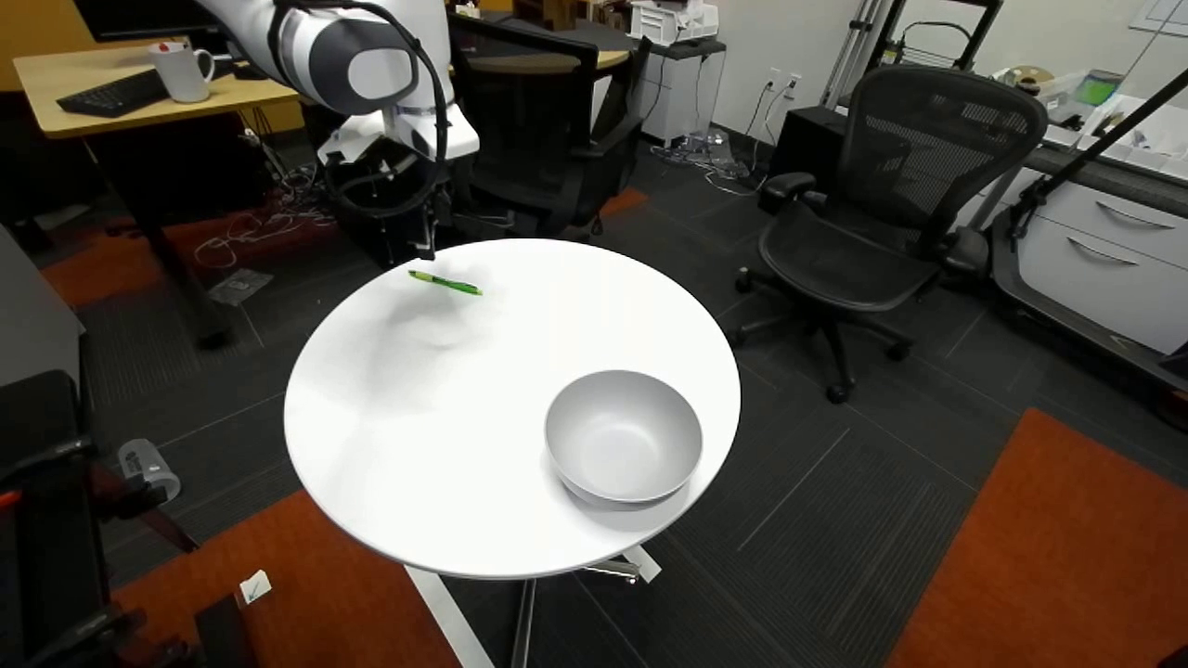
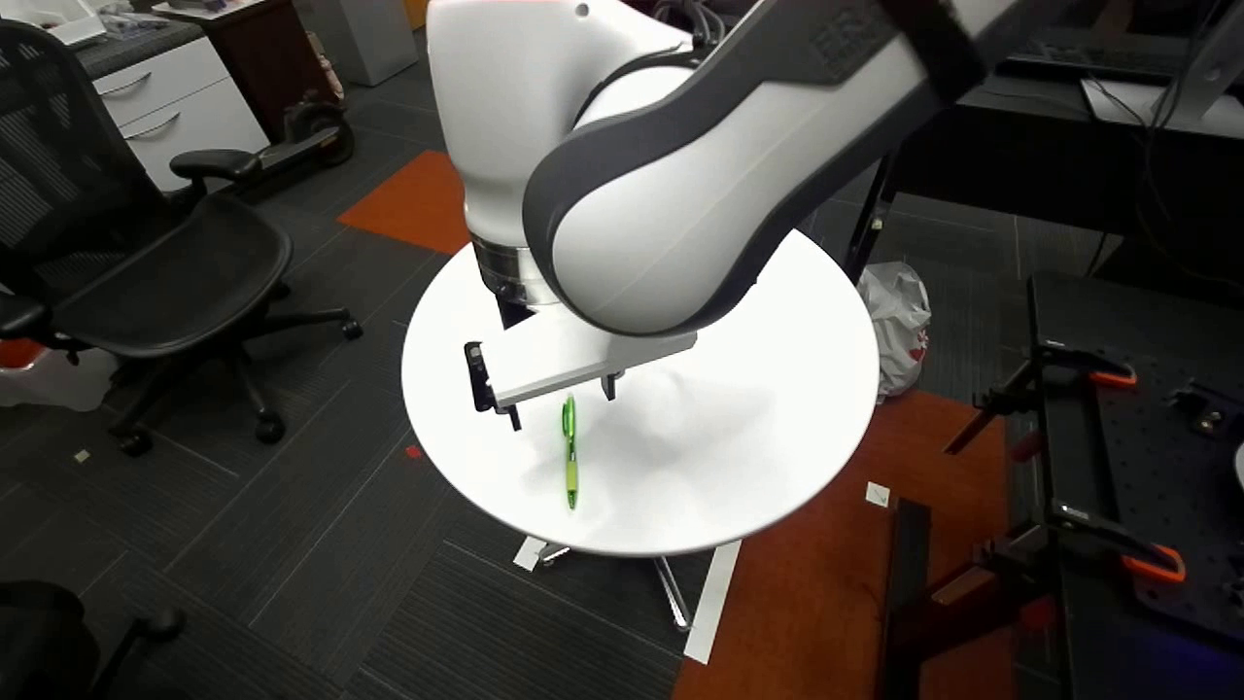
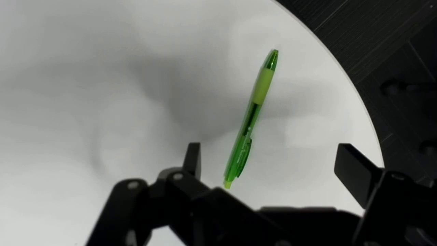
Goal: Put the green pen inside the grey bowl
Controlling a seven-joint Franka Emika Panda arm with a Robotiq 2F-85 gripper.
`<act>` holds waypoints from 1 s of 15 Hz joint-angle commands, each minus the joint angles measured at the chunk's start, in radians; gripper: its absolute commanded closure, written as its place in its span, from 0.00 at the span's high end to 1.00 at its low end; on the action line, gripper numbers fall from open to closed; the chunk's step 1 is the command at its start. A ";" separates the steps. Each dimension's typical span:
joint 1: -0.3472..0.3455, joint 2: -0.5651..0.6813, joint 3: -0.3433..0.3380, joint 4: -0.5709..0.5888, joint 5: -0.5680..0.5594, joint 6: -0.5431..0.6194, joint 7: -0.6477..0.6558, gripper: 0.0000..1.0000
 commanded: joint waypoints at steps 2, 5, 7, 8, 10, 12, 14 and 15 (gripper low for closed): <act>0.019 0.074 -0.031 0.092 0.012 -0.047 0.019 1.00; 0.015 0.106 -0.036 0.119 0.019 -0.047 0.018 1.00; 0.015 0.122 -0.039 0.131 0.023 -0.047 0.017 1.00; 0.014 0.129 -0.038 0.135 0.026 -0.048 0.017 1.00; 0.015 0.143 -0.038 0.144 0.028 -0.055 0.017 1.00; 0.017 0.155 -0.038 0.150 0.029 -0.061 0.018 1.00; 0.017 0.164 -0.038 0.157 0.029 -0.070 0.016 1.00; 0.017 0.168 -0.037 0.160 0.030 -0.074 0.015 1.00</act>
